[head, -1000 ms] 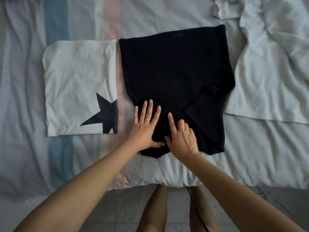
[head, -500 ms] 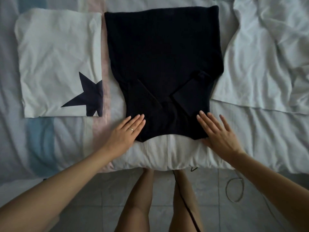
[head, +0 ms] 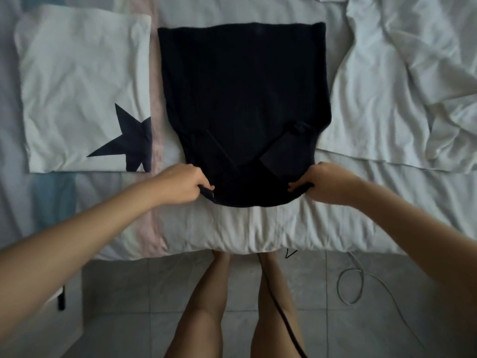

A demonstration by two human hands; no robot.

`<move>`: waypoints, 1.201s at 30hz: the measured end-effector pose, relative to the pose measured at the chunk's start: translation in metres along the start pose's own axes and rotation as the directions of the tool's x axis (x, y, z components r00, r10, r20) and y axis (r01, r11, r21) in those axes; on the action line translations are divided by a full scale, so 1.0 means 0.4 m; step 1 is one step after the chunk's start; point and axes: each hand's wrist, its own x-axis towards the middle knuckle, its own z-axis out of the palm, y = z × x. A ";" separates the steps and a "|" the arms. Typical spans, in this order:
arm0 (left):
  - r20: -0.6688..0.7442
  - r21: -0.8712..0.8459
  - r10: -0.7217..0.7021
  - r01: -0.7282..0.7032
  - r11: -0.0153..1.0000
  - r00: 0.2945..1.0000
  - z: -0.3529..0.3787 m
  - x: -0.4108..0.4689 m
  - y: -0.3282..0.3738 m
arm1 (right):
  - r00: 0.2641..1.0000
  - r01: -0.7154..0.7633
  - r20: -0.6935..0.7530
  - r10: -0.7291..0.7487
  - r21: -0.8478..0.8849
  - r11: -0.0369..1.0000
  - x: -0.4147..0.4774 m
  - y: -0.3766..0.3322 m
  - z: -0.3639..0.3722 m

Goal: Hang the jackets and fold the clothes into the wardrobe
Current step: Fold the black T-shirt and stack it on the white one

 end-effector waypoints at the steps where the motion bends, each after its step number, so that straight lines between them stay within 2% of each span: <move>1: 0.098 -0.082 0.001 0.007 0.997 0.995 -0.005 -0.010 0.000 | 0.992 0.006 0.129 -0.009 0.023 1.000 -0.008 -0.003 -0.012; 3: 0.301 -0.224 0.045 0.024 0.974 0.953 -0.002 -0.025 0.004 | 0.918 0.029 0.390 -0.067 0.101 0.994 -0.016 -0.007 -0.016; 5: 0.475 -0.279 0.034 0.114 0.954 0.879 0.008 -0.057 0.030 | 0.793 0.020 0.603 -0.083 0.110 0.994 -0.040 -0.026 -0.007; 7: 0.567 -0.354 0.099 0.133 0.926 0.818 0.019 -0.074 0.032 | 0.727 0.003 0.680 -0.093 0.132 0.991 -0.061 -0.028 0.015; 8: 0.562 -0.379 0.120 0.126 0.917 0.818 0.022 -0.078 0.020 | 0.738 -0.016 0.667 -0.104 0.171 0.985 -0.066 -0.020 0.029; 10: 0.444 -0.484 0.106 0.139 0.864 0.890 0.014 -0.081 -0.011 | 0.839 -0.099 0.535 -0.095 0.321 0.942 -0.072 0.007 0.034; 11: 0.348 -0.547 0.071 0.141 0.825 0.935 0.004 -0.081 -0.027 | 0.901 -0.149 0.429 -0.062 0.441 0.885 -0.073 0.024 0.029; 13: 0.114 -0.655 -0.055 0.116 0.747 0.992 -0.040 -0.072 -0.053 | 0.975 -0.191 0.214 0.056 0.688 0.700 -0.066 0.054 -0.006; 16: -0.154 -0.780 -0.238 0.030 0.625 0.959 -0.106 -0.040 -0.074 | 0.982 -0.103 0.035 0.187 0.923 0.370 -0.030 0.073 -0.073; 18: -0.280 -0.828 -0.371 -0.027 0.560 0.885 -0.138 0.003 -0.081 | 0.971 -0.039 -0.032 0.239 0.958 0.285 0.029 0.082 -0.116; 22: -0.394 -0.866 -0.552 -0.096 0.491 0.735 -0.142 0.114 -0.083 | 0.895 0.017 -0.125 0.429 0.969 0.247 0.140 0.083 -0.149; 24: -0.456 -0.838 -0.602 -0.088 0.538 0.655 -0.123 0.152 -0.088 | 0.840 0.026 -0.123 0.528 0.982 0.189 0.172 0.074 -0.134; 26: -0.508 -0.790 -0.616 -0.042 0.611 0.602 -0.101 0.169 -0.097 | 0.778 0.034 -0.141 0.612 0.983 0.183 0.186 0.066 -0.117; 28: -0.528 -0.776 -0.616 -0.037 0.629 0.585 -0.088 0.164 -0.089 | 0.722 0.052 -0.194 0.664 0.973 0.227 0.193 0.060 -0.105; 30: -0.554 -0.791 -0.623 -0.117 0.601 0.552 -0.089 0.152 -0.074 | 0.676 0.090 -0.274 0.685 0.952 0.292 0.200 0.055 -0.103; 33: -0.593 -0.785 -0.622 -0.194 0.589 0.511 -0.097 0.141 -0.073 | 0.635 0.130 -0.336 0.696 0.934 0.333 0.194 0.053 -0.108; 35: -0.662 -0.719 -0.586 -0.173 0.674 0.468 -0.102 0.142 -0.074 | 0.613 0.086 -0.370 0.698 0.909 0.407 0.195 0.056 -0.111; 36: -0.693 -0.673 -0.574 -0.103 0.733 0.436 -0.099 0.143 -0.074 | 0.597 0.043 -0.386 0.703 0.891 0.452 0.198 0.057 -0.109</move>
